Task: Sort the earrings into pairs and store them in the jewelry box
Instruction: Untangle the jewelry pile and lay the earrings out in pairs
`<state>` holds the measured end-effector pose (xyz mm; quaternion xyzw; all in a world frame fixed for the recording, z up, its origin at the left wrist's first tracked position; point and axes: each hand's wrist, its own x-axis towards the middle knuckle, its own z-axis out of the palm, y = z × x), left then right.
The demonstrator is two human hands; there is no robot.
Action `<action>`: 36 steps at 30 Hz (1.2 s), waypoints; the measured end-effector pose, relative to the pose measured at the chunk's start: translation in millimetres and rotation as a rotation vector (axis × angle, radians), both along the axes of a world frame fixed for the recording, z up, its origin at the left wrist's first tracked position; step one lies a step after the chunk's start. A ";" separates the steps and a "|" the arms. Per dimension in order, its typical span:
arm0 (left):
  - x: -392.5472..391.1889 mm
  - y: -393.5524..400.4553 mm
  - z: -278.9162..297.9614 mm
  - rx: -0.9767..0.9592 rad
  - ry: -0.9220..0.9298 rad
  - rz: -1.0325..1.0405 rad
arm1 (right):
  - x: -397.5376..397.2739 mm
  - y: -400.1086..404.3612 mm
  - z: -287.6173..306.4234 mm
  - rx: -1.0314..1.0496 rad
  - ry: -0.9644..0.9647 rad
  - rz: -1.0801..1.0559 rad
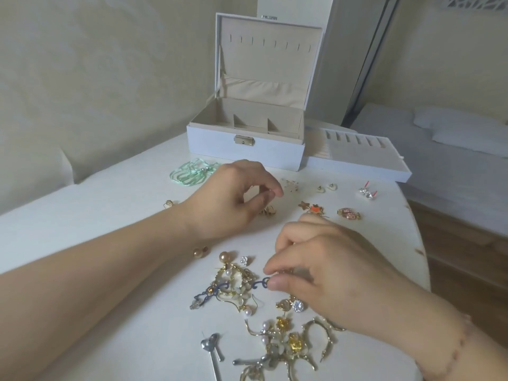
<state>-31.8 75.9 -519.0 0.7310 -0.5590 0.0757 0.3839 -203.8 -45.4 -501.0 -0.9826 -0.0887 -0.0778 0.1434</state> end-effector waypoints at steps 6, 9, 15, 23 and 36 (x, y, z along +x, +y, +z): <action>-1.2 -0.3 -2.8 0.019 -0.125 -0.035 | 7.6 7.6 -5.8 -0.078 -0.033 0.016; -0.9 0.3 -2.6 0.019 -0.112 -0.057 | 7.3 9.1 -6.5 -0.086 -0.078 0.018; -9.5 -0.4 4.0 -0.065 0.532 -0.227 | 5.9 2.7 4.2 0.391 -0.066 -0.075; -14.5 -1.4 15.1 -0.005 0.986 -0.494 | 33.3 -11.9 14.4 0.960 -0.345 -0.370; -8.4 0.3 15.6 -0.169 0.994 -0.232 | 23.7 43.2 13.3 0.156 -0.034 0.172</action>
